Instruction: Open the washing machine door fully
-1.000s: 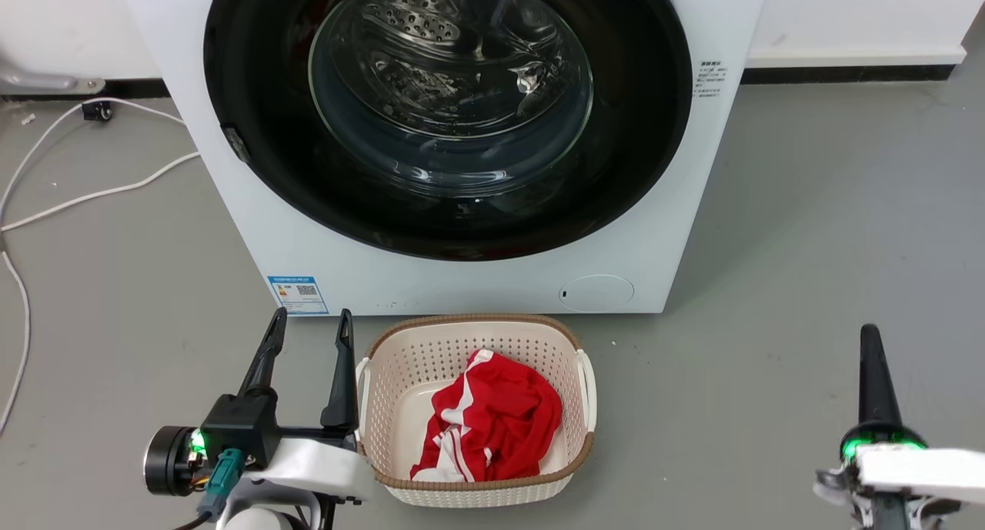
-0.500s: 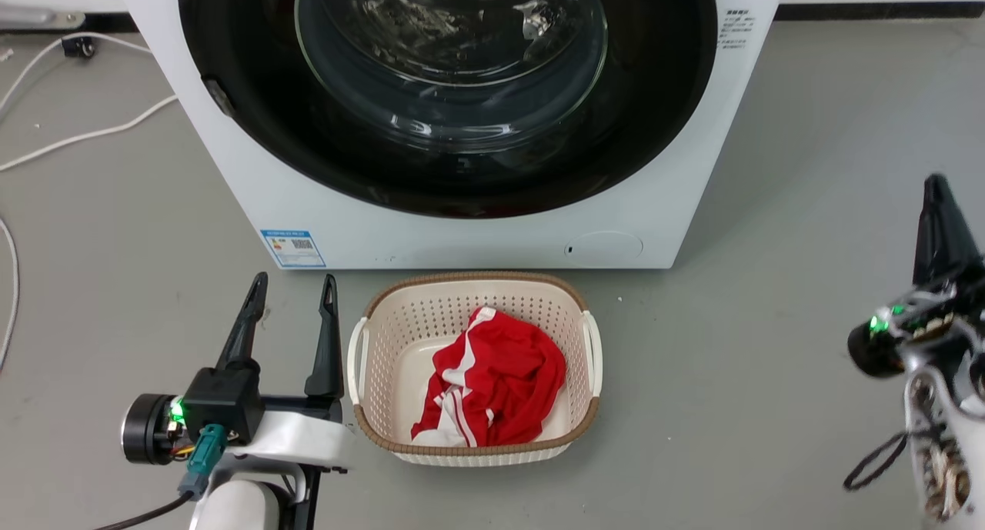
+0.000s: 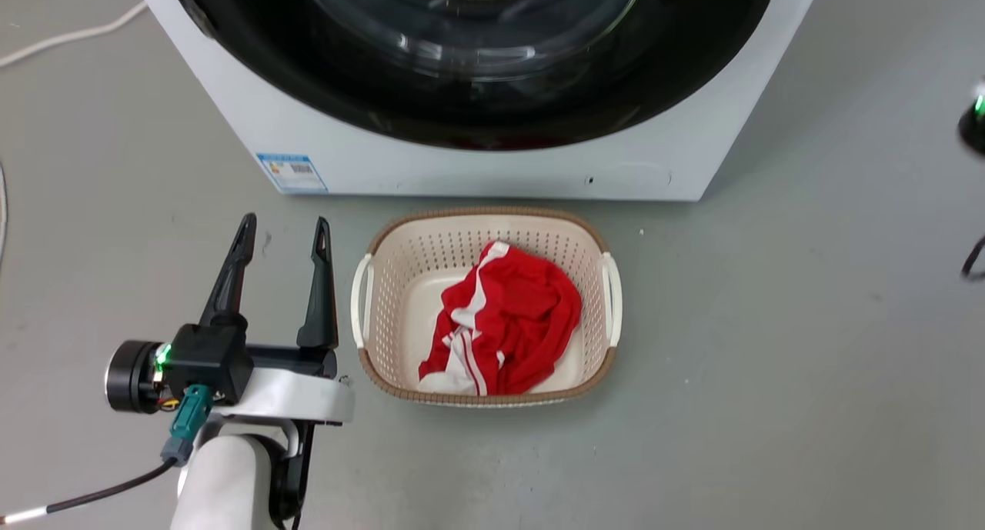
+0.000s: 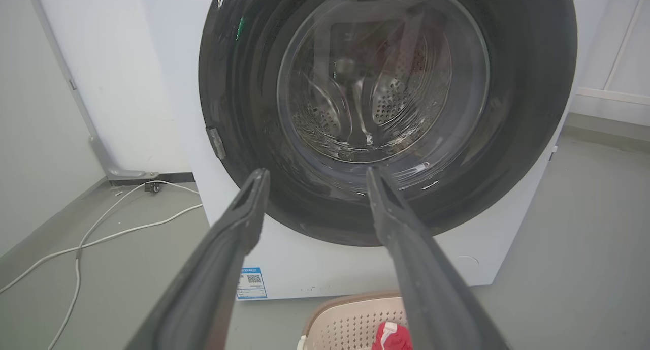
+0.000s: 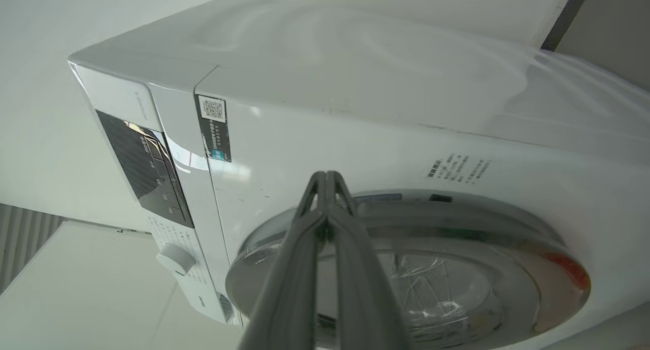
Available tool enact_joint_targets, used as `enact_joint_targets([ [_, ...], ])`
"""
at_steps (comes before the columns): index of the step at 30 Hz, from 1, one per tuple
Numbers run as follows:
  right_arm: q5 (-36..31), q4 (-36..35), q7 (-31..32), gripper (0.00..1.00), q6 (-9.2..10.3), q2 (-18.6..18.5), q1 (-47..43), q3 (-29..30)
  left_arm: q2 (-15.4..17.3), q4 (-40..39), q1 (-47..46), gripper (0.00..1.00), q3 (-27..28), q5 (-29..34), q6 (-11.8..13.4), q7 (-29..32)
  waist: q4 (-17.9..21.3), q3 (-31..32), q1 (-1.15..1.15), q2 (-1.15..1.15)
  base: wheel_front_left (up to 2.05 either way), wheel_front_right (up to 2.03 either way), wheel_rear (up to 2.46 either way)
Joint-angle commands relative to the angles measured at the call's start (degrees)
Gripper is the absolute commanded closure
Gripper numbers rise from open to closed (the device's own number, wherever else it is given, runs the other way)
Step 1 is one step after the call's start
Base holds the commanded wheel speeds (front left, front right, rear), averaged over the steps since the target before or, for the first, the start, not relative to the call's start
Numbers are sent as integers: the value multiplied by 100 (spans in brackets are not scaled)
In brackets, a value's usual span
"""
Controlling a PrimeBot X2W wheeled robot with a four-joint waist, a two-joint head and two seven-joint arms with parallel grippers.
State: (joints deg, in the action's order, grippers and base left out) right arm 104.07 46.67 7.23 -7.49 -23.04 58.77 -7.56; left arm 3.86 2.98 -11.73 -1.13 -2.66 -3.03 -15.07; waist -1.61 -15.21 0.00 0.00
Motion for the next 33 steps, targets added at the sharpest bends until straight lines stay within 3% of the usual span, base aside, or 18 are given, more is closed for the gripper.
enact_joint_targets([
  [1, -89, 145, 106, 100, 0, -42, 272, -143, 18, -30, -87, 0, 4, 39, -5, -15, -45, -179, 0, 0, 0, 0, 0],
  [16, -1158, 1879, 1519, 100, 0, 261, 2967, -1740, -7, -120, -487, 0, -12, 37, -88, -14, -234, -842, 0, 0, 0, 0, 0],
  [33, -1675, 2618, 2131, 100, 0, 592, 3745, -2278, -45, -150, -622, 0, -11, 38, -68, -14, -381, -1206, 0, 0, 0, 0, 0],
])
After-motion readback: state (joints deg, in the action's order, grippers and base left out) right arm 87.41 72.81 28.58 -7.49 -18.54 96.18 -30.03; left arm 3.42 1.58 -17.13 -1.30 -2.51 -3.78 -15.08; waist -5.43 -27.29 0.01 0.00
